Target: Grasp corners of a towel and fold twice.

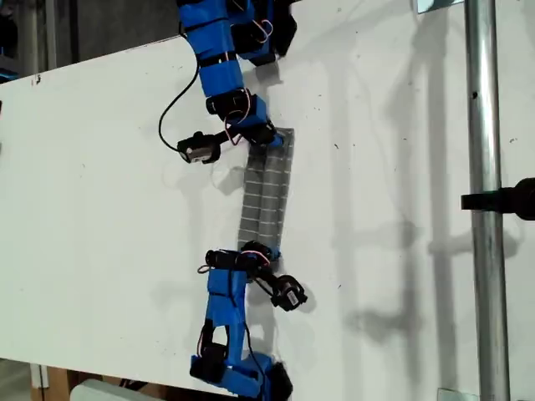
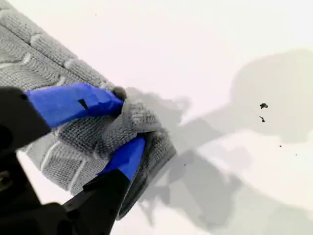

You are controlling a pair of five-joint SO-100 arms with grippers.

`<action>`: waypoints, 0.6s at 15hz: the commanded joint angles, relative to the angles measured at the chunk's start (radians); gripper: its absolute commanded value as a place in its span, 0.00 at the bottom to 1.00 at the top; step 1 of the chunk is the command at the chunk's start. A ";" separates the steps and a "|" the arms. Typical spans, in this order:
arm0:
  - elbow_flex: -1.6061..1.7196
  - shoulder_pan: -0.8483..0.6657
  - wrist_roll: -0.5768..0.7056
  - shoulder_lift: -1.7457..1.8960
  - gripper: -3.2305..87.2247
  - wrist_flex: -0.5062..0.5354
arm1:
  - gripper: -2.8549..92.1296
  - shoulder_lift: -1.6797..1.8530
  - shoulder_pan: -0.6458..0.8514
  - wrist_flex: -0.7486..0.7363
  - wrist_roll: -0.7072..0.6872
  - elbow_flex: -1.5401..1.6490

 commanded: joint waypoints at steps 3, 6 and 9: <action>0.169 -0.098 0.008 0.333 0.38 0.031 | 0.39 0.407 0.029 0.253 0.012 0.026; 0.423 -0.106 -0.028 0.690 0.35 0.040 | 0.34 0.827 -0.015 0.537 0.238 0.084; 0.788 -0.018 -0.132 1.131 0.26 0.026 | 0.32 0.991 -0.225 0.540 0.595 0.219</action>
